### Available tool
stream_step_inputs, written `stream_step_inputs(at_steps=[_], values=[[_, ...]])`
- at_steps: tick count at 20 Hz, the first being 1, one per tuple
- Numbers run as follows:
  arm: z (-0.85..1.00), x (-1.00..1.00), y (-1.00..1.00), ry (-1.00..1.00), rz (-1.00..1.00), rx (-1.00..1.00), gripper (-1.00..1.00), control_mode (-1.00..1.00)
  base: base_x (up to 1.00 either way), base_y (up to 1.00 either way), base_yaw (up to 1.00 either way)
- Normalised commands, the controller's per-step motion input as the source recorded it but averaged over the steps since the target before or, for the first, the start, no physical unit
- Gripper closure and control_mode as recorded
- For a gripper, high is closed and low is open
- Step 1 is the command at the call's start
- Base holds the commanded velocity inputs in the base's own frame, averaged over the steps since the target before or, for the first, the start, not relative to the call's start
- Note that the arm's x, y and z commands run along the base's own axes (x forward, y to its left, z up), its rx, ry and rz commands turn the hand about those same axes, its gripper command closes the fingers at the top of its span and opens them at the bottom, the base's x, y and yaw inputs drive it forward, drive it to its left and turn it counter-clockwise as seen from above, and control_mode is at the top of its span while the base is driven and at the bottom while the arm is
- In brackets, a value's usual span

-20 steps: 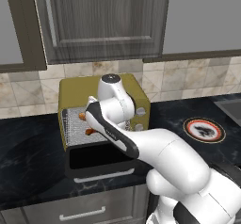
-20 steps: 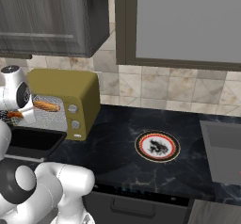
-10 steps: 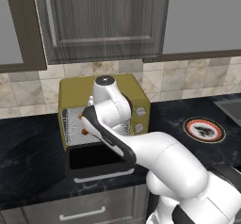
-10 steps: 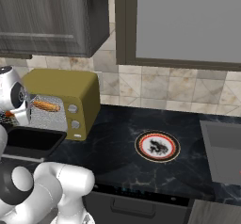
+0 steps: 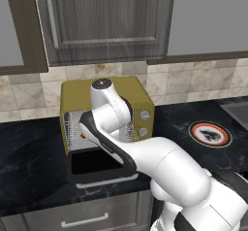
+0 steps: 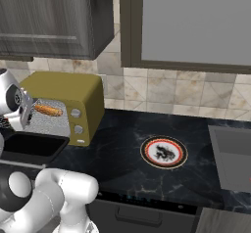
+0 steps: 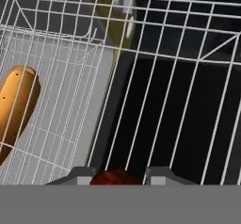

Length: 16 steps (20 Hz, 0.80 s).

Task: Open the toaster oven door. Place the hotdog bun on the bottom rack in the toaster oven and place the chicken drumstick on the top rack.

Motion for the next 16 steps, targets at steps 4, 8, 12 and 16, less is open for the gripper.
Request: stream_step_inputs(at_steps=[4,8,12,16], values=[[0.0,0.0,-0.03,0.07,-0.11,0.0,-1.0,-1.0,0.0,0.0,0.0],[0.0,0.0,-0.02,0.05,-0.1,0.0,-1.0,-1.0,0.0,0.0,0.0],[0.0,0.0,-0.04,0.04,-0.08,0.0,-1.0,-1.0,0.0,0.0,0.0],[0.04,-0.05,-0.07,0.0,-0.05,0.0,-1.0,-1.0,0.0,0.0,0.0]])
